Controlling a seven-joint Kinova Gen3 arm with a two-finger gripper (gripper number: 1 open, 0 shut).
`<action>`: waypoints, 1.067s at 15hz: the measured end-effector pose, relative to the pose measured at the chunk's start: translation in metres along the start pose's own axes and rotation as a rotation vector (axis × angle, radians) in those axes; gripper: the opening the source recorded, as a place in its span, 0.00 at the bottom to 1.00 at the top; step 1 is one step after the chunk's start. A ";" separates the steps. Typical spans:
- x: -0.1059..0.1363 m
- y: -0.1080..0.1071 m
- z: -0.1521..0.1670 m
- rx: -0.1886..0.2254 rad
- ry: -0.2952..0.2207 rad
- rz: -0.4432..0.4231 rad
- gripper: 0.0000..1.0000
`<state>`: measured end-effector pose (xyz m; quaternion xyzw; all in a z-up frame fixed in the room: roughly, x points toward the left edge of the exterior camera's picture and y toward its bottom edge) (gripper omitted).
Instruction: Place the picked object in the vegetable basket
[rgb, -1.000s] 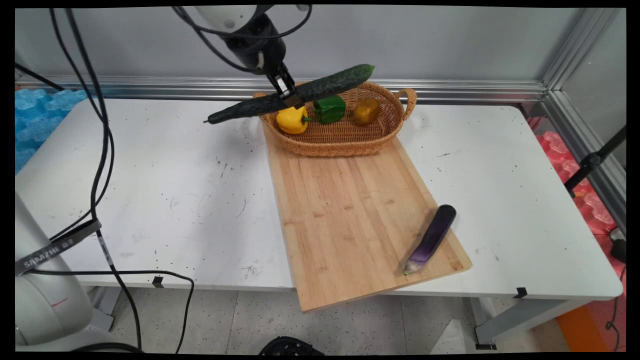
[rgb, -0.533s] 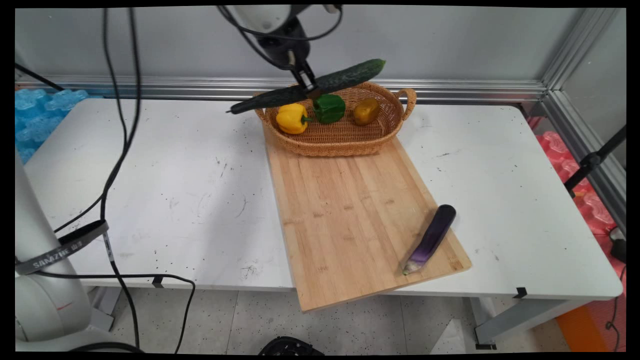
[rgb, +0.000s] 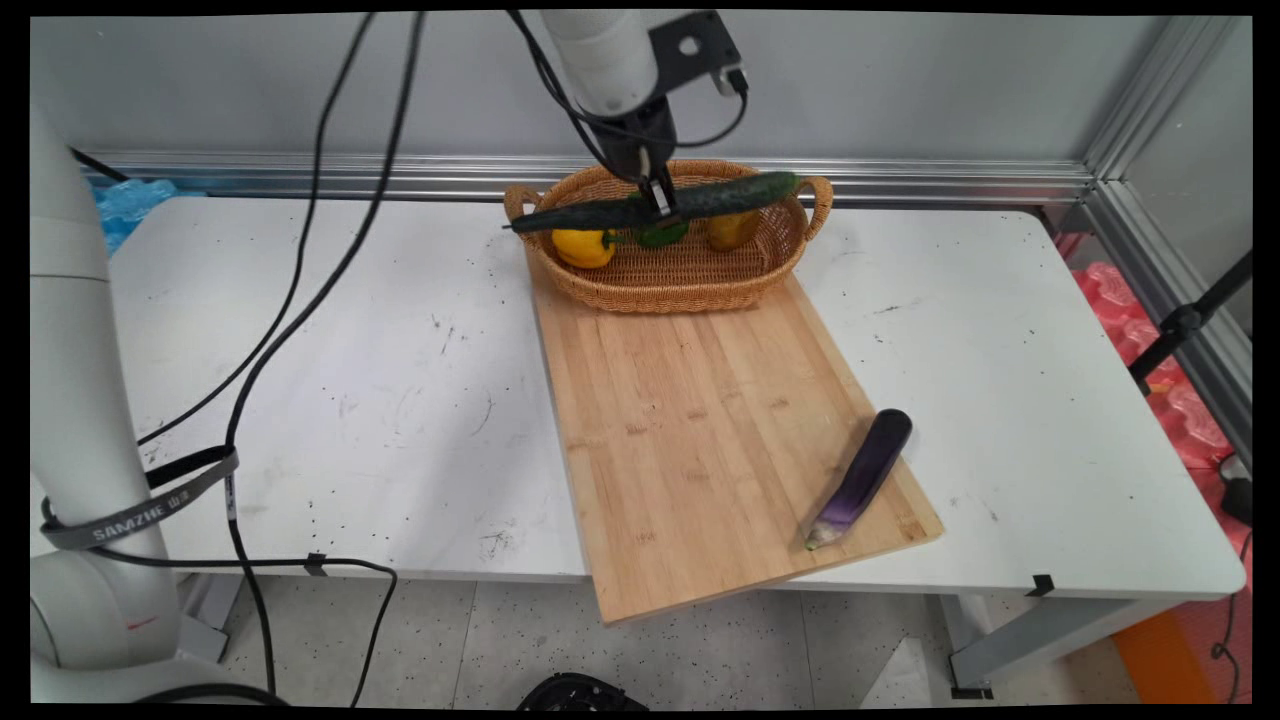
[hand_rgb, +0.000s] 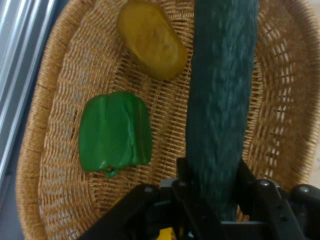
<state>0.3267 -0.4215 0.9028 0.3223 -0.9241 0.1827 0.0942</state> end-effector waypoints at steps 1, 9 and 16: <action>0.003 0.000 0.010 0.001 -0.014 0.011 0.00; 0.015 0.004 0.053 0.002 -0.086 0.044 0.00; 0.019 0.010 0.072 0.002 -0.117 0.068 1.00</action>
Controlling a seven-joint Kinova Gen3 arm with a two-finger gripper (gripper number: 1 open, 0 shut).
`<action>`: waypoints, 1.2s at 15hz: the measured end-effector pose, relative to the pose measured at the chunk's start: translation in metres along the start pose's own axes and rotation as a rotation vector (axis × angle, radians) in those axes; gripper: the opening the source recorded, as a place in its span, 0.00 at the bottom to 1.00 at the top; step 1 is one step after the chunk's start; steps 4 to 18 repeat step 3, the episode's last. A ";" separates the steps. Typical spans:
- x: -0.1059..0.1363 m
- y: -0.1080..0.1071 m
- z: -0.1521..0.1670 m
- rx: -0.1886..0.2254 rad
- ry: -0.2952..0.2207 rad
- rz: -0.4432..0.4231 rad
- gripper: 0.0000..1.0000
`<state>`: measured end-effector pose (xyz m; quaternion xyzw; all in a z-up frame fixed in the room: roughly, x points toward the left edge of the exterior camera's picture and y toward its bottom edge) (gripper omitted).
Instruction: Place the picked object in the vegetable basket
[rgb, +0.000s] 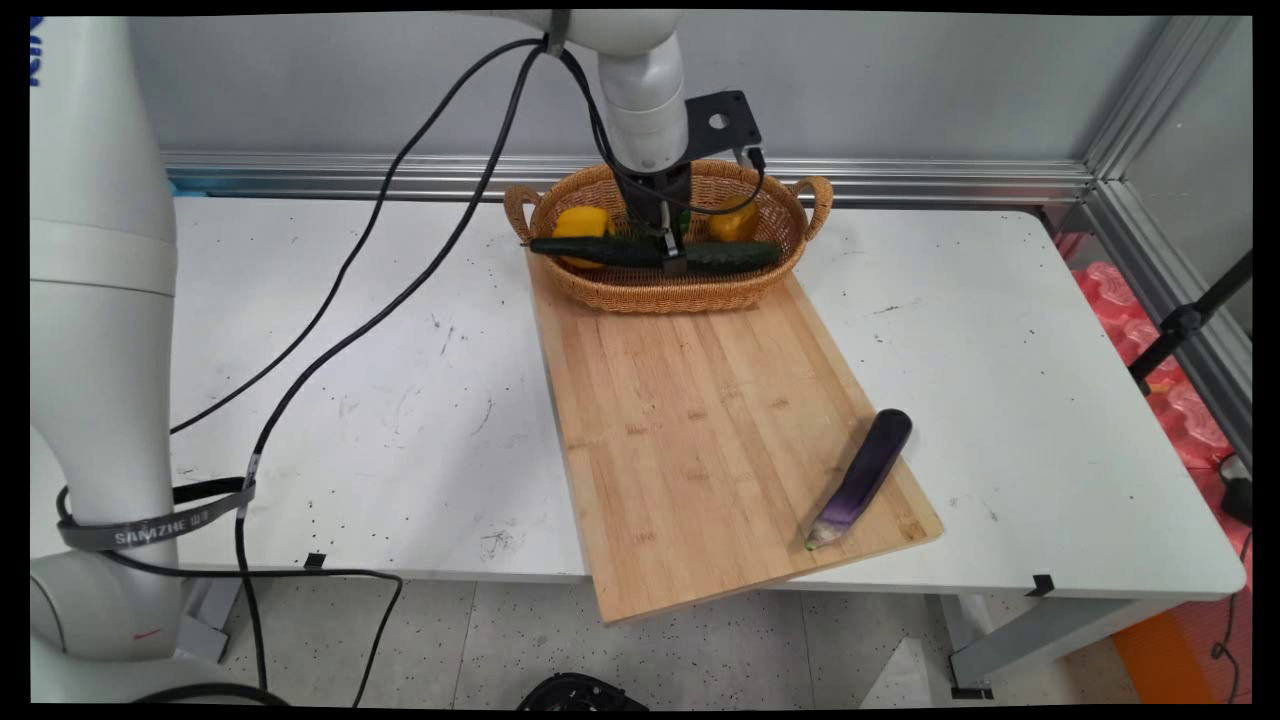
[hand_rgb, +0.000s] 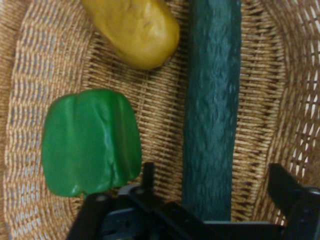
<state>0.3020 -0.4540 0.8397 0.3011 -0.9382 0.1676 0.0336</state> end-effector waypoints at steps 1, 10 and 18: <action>0.001 0.001 0.000 -0.001 0.004 0.002 1.00; 0.003 0.002 -0.001 -0.002 0.013 0.005 1.00; 0.003 0.002 -0.001 -0.002 0.013 0.005 1.00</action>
